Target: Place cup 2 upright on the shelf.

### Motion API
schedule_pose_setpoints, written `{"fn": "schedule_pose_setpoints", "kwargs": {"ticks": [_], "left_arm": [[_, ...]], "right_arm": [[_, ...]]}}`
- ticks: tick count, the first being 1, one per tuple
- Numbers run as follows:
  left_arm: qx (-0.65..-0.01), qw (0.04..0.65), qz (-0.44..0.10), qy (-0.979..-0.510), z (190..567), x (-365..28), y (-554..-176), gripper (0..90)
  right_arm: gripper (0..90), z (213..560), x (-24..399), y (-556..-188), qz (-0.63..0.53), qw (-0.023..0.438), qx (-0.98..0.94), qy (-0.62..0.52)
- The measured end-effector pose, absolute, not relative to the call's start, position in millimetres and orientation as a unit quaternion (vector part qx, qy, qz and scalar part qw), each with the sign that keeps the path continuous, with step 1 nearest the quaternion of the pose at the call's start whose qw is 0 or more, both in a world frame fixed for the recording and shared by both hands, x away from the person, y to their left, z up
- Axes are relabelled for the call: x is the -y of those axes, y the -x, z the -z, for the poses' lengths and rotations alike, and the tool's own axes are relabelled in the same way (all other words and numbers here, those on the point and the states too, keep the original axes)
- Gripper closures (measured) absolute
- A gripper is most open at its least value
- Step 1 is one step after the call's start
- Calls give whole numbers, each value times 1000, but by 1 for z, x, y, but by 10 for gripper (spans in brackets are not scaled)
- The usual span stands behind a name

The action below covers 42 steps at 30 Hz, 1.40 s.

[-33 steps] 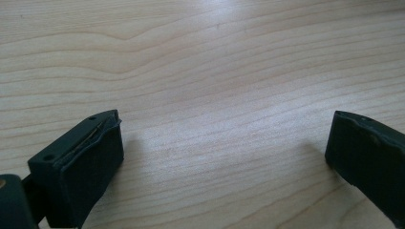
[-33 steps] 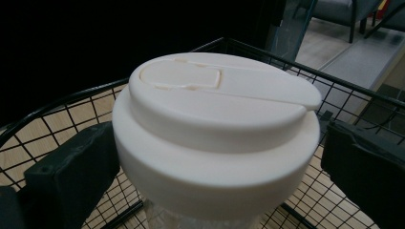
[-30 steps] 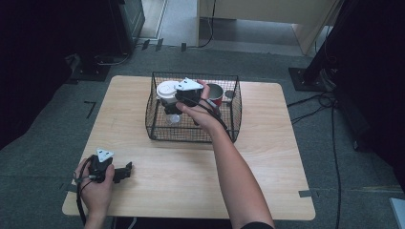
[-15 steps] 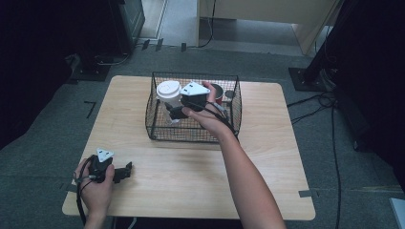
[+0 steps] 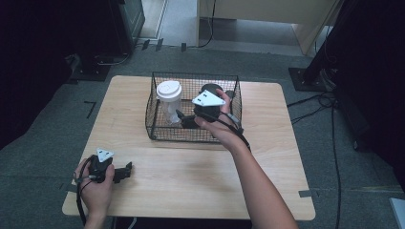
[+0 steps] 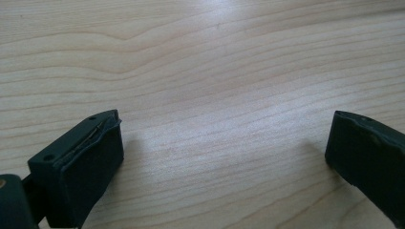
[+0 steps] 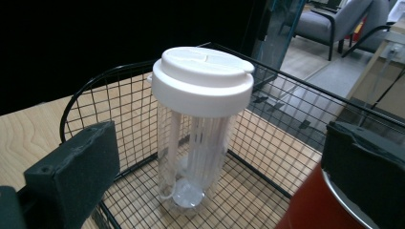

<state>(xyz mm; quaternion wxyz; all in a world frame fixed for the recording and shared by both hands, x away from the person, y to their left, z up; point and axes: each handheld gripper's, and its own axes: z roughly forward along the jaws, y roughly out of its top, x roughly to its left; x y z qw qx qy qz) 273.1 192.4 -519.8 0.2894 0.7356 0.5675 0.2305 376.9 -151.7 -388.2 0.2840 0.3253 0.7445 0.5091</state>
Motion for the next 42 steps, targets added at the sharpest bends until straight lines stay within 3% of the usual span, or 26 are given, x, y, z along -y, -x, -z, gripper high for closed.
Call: {"fn": "schedule_pose_setpoints", "kwargs": {"ticks": [42], "left_arm": [[-567, 289, -230, -736, 520, -192, -273, 0]], "right_arm": [[0, 401, 251, -280, -514, 297, -709, -381]]}}
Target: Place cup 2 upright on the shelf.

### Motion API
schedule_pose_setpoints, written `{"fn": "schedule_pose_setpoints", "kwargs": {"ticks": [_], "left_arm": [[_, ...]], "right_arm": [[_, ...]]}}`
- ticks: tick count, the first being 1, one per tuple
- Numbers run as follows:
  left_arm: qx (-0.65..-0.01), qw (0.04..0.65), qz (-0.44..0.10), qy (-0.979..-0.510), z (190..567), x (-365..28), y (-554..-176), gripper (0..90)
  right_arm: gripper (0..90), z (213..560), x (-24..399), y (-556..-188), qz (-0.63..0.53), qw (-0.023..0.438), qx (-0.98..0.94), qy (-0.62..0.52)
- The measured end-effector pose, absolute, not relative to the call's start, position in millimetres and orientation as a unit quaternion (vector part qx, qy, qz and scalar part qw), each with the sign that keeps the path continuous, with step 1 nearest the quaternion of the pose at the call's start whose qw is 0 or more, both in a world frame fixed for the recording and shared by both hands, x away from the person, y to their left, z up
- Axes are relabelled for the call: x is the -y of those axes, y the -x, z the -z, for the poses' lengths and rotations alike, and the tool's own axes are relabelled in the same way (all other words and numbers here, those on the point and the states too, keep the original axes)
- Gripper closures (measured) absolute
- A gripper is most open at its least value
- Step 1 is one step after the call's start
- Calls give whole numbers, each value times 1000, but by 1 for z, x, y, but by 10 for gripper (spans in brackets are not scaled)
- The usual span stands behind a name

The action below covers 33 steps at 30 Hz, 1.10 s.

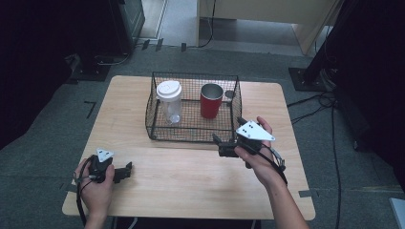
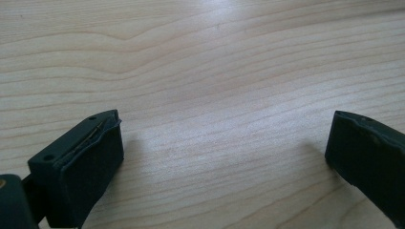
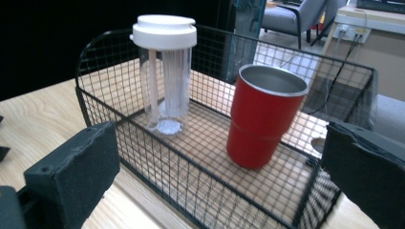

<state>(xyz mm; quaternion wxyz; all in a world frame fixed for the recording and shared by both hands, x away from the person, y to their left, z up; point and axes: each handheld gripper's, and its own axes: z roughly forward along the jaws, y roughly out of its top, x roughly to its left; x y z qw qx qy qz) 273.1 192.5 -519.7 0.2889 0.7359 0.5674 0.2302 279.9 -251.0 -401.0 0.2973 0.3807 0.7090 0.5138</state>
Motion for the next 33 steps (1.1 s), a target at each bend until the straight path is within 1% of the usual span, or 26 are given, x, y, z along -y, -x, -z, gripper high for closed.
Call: {"fn": "schedule_pose_setpoints", "kwargs": {"ticks": [10, 21, 33], "left_arm": [[-567, 289, -231, -736, 520, -192, -273, 0], [-567, 289, -231, -736, 520, -193, -273, 0], [-567, 289, -231, -736, 520, -192, -273, 0]], "right_arm": [[0, 422, 276, -267, -504, 300, -702, -405], [0, 448, 311, -253, -490, 301, -687, -443], [0, 483, 354, -243, -451, 307, -676, -495]]}}
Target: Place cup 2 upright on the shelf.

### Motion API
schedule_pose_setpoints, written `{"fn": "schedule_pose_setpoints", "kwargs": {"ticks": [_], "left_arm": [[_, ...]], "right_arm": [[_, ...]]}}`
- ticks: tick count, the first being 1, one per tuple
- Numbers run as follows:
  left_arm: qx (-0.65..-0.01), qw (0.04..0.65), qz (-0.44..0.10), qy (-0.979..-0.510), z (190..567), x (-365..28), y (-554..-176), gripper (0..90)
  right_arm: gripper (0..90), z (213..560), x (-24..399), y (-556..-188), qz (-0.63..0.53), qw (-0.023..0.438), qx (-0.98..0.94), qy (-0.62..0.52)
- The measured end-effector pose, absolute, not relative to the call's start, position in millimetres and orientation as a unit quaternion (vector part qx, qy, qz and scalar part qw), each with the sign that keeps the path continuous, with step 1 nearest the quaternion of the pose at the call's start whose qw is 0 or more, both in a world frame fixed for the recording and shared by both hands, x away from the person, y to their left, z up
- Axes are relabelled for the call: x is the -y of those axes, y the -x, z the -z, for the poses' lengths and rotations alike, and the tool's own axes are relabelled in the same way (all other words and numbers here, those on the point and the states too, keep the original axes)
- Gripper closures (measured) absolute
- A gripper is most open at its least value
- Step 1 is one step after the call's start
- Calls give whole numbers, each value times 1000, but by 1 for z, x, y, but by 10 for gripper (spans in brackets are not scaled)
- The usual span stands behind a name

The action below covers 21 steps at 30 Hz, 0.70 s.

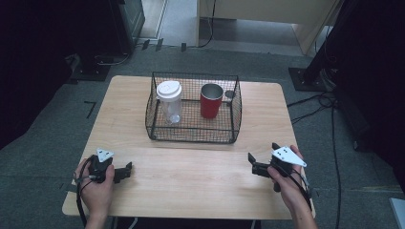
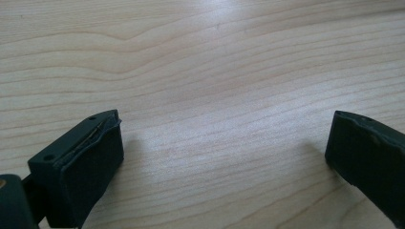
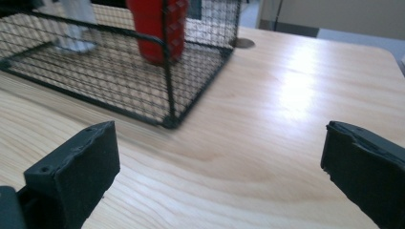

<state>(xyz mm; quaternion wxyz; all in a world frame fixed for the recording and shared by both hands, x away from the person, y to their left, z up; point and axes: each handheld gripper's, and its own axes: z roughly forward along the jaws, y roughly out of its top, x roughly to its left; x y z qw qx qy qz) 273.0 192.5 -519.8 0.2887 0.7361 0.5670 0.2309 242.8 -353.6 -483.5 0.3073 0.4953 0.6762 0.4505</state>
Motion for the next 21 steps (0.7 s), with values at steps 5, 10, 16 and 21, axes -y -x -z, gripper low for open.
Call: {"fn": "schedule_pose_setpoints", "kwargs": {"ticks": [5, 10, 16, 21], "left_arm": [[-567, 289, -231, -736, 520, -193, -273, 0], [-567, 288, -231, -737, 520, -193, -273, 0], [-567, 288, -231, -737, 520, -193, -273, 0], [-567, 289, -231, -736, 520, -192, -273, 0]], "right_arm": [[0, 492, 366, -241, -443, 309, -670, -510], [0, 505, 383, -239, -424, 315, -663, -531], [0, 513, 398, -236, -396, 325, -660, -550], [0, 517, 408, -236, -374, 325, -661, -563]]}}
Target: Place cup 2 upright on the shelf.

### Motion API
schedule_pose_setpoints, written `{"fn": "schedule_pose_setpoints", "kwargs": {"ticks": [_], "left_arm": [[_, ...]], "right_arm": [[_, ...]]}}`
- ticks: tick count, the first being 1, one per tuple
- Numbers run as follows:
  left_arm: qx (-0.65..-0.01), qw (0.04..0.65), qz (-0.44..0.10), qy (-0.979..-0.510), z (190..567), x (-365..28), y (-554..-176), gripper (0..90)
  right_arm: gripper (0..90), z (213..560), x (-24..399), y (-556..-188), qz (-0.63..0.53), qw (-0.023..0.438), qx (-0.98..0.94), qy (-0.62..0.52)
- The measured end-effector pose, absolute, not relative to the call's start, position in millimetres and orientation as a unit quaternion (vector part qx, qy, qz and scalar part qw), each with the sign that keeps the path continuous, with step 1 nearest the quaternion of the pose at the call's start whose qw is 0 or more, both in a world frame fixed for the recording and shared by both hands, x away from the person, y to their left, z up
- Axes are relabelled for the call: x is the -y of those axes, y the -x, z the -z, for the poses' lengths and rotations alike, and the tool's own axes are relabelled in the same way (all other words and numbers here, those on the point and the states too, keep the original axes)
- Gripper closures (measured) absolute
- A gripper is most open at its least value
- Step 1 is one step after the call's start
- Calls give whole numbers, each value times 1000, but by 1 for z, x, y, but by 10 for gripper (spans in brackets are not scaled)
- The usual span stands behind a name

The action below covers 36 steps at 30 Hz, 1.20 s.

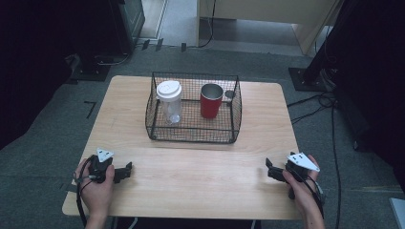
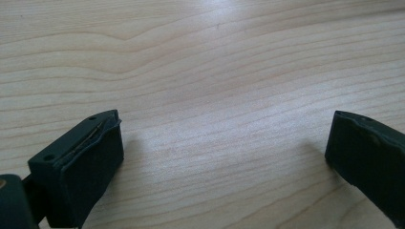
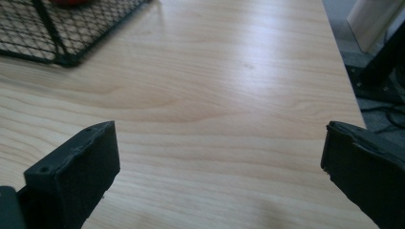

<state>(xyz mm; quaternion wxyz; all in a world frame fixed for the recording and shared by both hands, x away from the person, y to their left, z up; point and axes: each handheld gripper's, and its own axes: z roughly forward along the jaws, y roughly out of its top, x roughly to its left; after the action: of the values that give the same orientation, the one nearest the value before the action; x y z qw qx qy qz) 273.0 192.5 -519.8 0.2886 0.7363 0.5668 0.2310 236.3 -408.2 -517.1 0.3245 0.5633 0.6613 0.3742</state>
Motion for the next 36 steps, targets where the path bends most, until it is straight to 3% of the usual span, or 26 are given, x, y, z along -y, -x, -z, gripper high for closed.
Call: {"fn": "schedule_pose_setpoints", "kwargs": {"ticks": [23, 25, 36], "left_arm": [[-567, 289, -231, -737, 520, -192, -273, 0], [-566, 289, -231, -737, 520, -192, -273, 0], [-566, 288, -231, -737, 520, -192, -273, 0]], "right_arm": [[0, 526, 412, -245, -282, 295, -702, -583], [0, 527, 414, -247, -298, 249, -692, -609], [0, 527, 410, -249, -295, 251, -681, -621]]}}
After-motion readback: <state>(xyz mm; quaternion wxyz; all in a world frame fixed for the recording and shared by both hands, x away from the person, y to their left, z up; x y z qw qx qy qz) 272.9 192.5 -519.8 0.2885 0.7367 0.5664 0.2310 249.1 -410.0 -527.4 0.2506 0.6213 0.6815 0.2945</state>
